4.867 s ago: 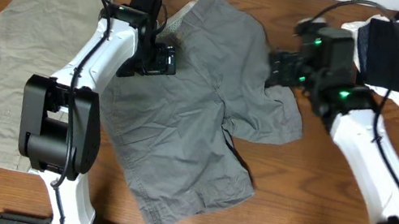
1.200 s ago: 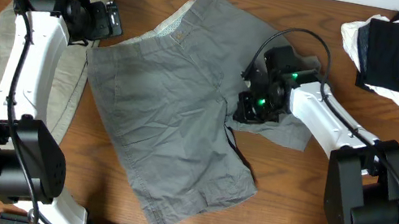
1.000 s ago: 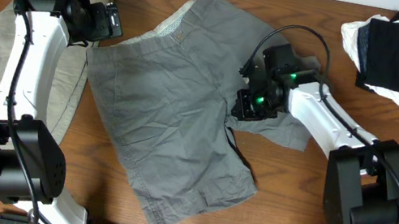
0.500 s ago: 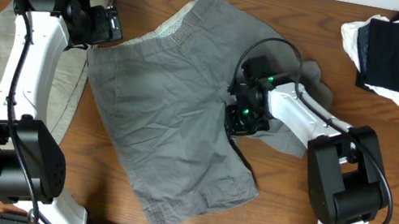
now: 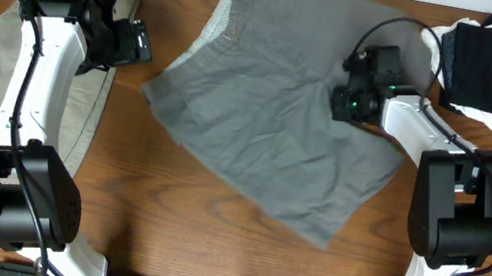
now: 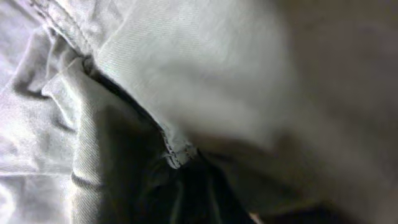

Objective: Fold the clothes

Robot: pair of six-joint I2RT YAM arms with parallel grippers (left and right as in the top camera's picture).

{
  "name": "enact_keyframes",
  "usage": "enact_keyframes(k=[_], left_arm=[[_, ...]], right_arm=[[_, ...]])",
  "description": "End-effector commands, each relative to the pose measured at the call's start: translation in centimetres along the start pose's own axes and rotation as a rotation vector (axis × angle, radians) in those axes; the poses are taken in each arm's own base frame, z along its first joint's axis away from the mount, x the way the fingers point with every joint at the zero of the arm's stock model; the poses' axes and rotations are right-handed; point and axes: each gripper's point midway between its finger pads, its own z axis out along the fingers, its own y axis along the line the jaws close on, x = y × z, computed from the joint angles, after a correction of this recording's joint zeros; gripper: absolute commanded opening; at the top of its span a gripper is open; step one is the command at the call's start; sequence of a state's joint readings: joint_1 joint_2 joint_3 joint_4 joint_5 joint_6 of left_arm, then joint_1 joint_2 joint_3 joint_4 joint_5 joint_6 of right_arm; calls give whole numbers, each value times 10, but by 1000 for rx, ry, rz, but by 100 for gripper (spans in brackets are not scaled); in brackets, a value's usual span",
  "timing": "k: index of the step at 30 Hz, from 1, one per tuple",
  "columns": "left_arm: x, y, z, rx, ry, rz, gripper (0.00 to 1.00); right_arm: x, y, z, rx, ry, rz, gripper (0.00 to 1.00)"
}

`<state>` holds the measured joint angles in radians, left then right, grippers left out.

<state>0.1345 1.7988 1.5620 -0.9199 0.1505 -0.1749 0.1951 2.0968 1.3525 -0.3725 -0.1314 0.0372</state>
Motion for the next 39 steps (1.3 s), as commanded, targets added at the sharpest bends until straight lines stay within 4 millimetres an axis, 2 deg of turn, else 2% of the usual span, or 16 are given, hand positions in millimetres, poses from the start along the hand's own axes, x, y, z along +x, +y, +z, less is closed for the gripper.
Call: enact_keyframes(k=[1, 4, 5, 7, 10, 12, 16, 22, 25, 28, 29, 33, 34, 35, 36, 39], left_arm=[[19, 6, 17, -19, 65, 18, 98], [35, 9, 33, -20, 110, 15, 98], [42, 8, 39, -8, 127, 17, 98], [51, 2, 47, 31, 149, 26, 98], [63, -13, 59, 123, 161, 112, 98], [66, -16, 66, 134, 150, 149, 99], [64, -16, 83, 145, 100, 196, 100], [63, -15, 103, 158, 36, 221, 84], [59, -15, 111, 164, -5, 228, 72], [56, -16, 116, 170, -26, 231, 43], [56, -17, 118, 175, -25, 232, 39], [59, -16, 124, 173, -9, 214, 37], [60, -15, 126, 172, -6, 213, 30], [61, -15, 128, 171, -2, 213, 14], [61, -15, 129, 171, 0, 214, 6], [63, -15, 130, 171, 7, 210, 6]], right_arm=[[21, -31, 21, 139, 69, -141, 24], [6, -15, 7, 61, 79, -132, 44], [1, -8, 1, 24, 82, -130, 53], [-13, 8, -16, -54, 83, -125, 65], [-31, 38, -48, -208, 88, -166, 75], [-37, 54, -66, -286, 94, -218, 77], [-40, 69, -89, -346, 108, -260, 77], [-28, 85, -99, -422, 141, -320, 75], [-24, 86, -101, -431, 158, -312, 73], [-20, 87, -102, -437, 174, -305, 72], [-17, 87, -103, -440, 185, -301, 72], [-10, 93, -108, -486, 216, -280, 68], [-8, 95, -109, -496, 221, -276, 67], [-7, 96, -110, -504, 225, -272, 66], [-6, 97, -111, -509, 229, -269, 65], [-3, 99, -113, -524, 244, -259, 59]])
